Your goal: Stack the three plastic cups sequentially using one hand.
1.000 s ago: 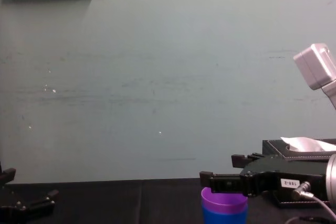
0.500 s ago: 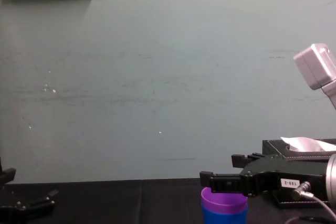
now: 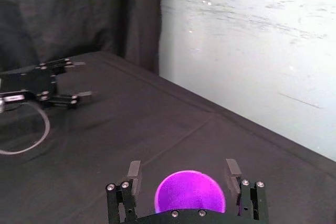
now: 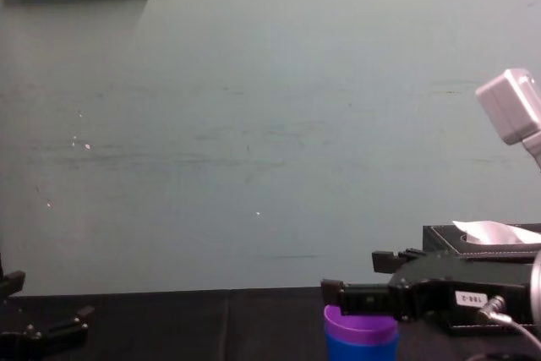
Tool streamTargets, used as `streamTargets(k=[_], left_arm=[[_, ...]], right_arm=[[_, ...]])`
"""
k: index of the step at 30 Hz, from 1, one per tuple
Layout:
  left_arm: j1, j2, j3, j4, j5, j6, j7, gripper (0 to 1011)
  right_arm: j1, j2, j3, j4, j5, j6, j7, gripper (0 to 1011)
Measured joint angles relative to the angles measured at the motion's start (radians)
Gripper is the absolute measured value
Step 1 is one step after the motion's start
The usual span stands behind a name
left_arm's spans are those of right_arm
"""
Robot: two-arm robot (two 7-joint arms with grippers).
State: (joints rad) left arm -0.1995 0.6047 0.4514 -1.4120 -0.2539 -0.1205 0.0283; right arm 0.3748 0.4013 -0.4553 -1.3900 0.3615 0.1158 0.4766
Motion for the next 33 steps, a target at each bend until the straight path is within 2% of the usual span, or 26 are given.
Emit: streamTargets(k=[6, 12, 18, 26, 33], left_arm=[[0.0, 0.0, 0.0, 0.0, 0.0, 0.0, 0.0, 1011], [0.0, 0.0, 0.0, 0.0, 0.0, 0.0, 0.0, 1011], [0.0, 0.0, 0.0, 0.0, 0.0, 0.0, 0.0, 1011], [0.0, 0.0, 0.0, 0.0, 0.0, 0.0, 0.0, 1012], [0.0, 0.0, 0.0, 0.0, 0.0, 0.0, 0.0, 1011]], right_arm=[[-0.057, 0.05, 0.015, -0.06, 0.04, -0.027, 0.052, 1000], [-0.131, 0.126, 0.041, -0.136, 0.103, -0.046, 0.098, 1000], [-0.173, 0.18, 0.05, -0.168, 0.133, -0.079, 0.136, 1000], [-0.19, 0.23, 0.015, -0.159, 0.135, -0.137, 0.206, 1000], [-0.193, 0.246, -0.025, -0.137, 0.111, -0.147, 0.226, 1000]])
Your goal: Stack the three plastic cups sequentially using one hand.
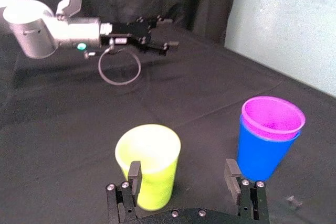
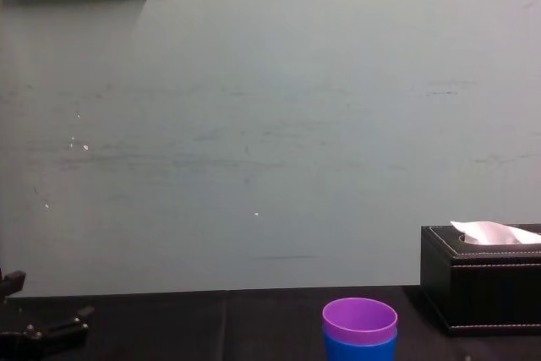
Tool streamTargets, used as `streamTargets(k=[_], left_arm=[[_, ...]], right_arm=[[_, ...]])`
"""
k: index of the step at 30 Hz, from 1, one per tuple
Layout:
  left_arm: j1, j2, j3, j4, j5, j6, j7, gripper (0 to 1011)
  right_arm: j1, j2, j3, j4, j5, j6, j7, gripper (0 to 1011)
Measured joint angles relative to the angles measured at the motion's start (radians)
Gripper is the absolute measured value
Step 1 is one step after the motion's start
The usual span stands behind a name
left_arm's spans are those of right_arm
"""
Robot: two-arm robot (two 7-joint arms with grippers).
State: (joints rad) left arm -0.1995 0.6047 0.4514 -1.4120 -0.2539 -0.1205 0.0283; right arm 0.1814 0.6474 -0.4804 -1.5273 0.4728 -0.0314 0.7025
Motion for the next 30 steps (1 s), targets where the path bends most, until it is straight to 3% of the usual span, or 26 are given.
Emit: streamTargets(k=[14, 30], left_arm=[[0.0, 0.0, 0.0, 0.0, 0.0, 0.0, 0.0, 1011], [0.0, 0.0, 0.0, 0.0, 0.0, 0.0, 0.0, 1011]], right_arm=[[-0.005, -0.002, -0.036, 0.029, -0.008, -0.008, 0.014, 1000], [0.02, -0.03, -0.074, 0.052, -0.011, -0.005, 0.027, 1000]])
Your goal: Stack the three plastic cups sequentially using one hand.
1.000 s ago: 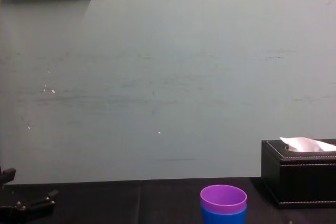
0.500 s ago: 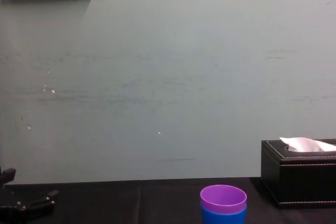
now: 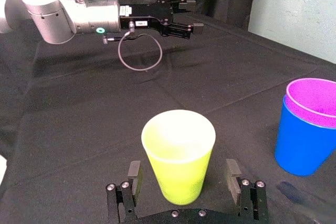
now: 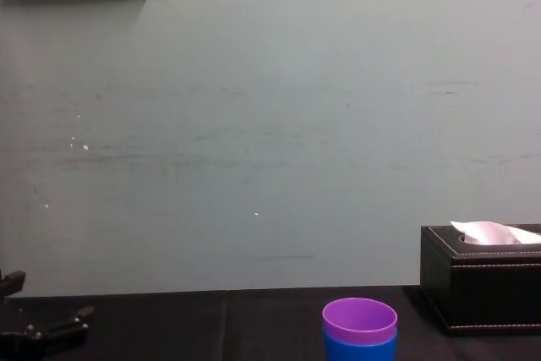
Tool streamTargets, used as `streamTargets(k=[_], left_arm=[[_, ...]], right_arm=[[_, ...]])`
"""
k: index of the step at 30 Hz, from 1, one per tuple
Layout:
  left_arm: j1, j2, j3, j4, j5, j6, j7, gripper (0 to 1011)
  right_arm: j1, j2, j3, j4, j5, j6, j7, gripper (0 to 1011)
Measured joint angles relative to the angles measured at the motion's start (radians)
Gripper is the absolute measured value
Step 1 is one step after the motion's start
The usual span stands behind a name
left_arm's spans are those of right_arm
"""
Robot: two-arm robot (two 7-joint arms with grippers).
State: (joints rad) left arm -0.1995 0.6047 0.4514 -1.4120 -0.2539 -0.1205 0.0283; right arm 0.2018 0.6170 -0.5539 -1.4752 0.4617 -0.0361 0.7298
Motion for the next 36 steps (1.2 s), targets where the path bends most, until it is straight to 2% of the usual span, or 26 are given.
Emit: streamTargets(k=[17, 24, 29, 34, 36], left_arm=[[0.0, 0.0, 0.0, 0.0, 0.0, 0.0, 0.0, 1011], [0.0, 0.0, 0.0, 0.0, 0.0, 0.0, 0.0, 1011], [0.0, 0.0, 0.0, 0.0, 0.0, 0.0, 0.0, 1011], [0.0, 0.0, 0.0, 0.0, 0.0, 0.0, 0.0, 1011], [0.0, 0.0, 0.0, 0.0, 0.0, 0.0, 0.0, 1011]], right_arm=[[0.059, -0.074, -0.046, 0.056, -0.011, 0.018, -0.007, 1000], [0.058, -0.071, -0.045, 0.056, -0.011, 0.018, -0.007, 998], [0.057, -0.069, -0.044, 0.055, -0.011, 0.018, -0.007, 920], [0.057, -0.068, -0.043, 0.054, -0.011, 0.018, -0.007, 784], [0.057, -0.068, -0.043, 0.053, -0.011, 0.018, -0.007, 768]])
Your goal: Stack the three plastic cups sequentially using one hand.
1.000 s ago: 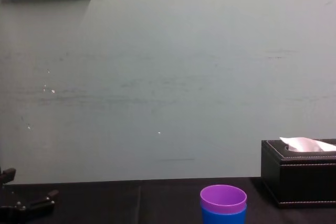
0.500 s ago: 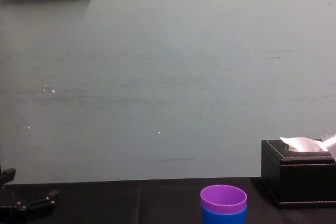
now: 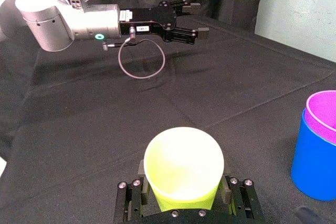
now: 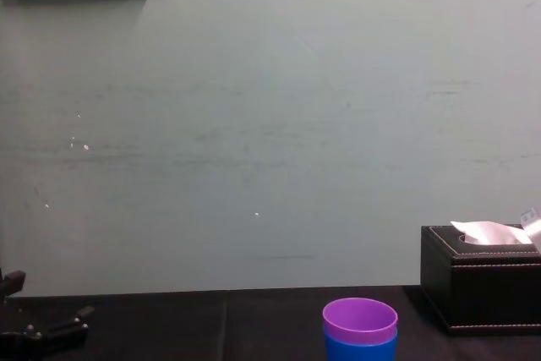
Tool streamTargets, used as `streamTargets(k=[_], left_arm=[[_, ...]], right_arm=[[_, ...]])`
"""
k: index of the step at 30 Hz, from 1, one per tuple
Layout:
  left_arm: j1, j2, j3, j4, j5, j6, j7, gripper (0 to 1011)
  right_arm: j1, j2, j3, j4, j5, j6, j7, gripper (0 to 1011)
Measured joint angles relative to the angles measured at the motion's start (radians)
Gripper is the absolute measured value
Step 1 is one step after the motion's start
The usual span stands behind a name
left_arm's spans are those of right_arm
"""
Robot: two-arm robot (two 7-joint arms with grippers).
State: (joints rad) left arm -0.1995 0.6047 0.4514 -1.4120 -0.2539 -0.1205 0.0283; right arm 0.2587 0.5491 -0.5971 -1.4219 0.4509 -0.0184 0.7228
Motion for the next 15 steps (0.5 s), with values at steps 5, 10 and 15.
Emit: streamTargets(k=[5, 10, 15], left_arm=[[0.0, 0.0, 0.0, 0.0, 0.0, 0.0, 0.0, 1011], [0.0, 0.0, 0.0, 0.0, 0.0, 0.0, 0.0, 1011], [0.0, 0.0, 0.0, 0.0, 0.0, 0.0, 0.0, 1011]], right_arm=[[-0.001, 0.0, 0.001, -0.001, 0.0, 0.0, 0.0, 743], [-0.001, 0.001, 0.001, -0.001, 0.001, 0.0, 0.0, 735], [-0.001, 0.001, 0.001, -0.002, 0.001, 0.0, 0.0, 735]])
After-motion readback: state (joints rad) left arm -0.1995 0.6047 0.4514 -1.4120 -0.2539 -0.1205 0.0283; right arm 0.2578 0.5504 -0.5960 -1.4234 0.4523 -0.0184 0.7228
